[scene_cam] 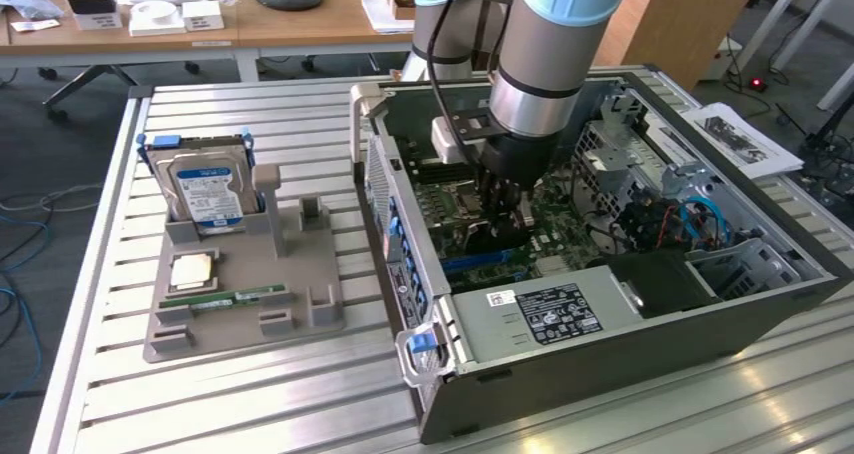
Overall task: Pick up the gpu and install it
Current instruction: 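Insert the gpu into the slot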
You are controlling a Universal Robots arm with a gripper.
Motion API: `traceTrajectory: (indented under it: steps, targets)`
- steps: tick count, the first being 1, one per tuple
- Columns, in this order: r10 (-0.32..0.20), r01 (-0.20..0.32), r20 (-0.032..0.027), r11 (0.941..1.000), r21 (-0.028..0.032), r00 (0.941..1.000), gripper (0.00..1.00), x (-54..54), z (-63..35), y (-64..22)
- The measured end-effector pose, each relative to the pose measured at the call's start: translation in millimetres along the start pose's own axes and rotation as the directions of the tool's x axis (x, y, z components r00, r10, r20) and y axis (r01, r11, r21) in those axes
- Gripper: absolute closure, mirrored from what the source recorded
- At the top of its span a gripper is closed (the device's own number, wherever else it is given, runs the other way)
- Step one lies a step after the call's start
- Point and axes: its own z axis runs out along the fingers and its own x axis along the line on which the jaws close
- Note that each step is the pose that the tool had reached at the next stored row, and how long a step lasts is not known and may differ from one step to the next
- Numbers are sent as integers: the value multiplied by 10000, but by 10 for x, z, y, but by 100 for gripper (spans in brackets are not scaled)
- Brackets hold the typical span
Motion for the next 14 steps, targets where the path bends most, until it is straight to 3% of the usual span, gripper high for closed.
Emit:
traceTrajectory:
  steps: [14]
  targets:
    - [0, 0, 4, 10000, 2, 10000, 73, 0, 34, 0]
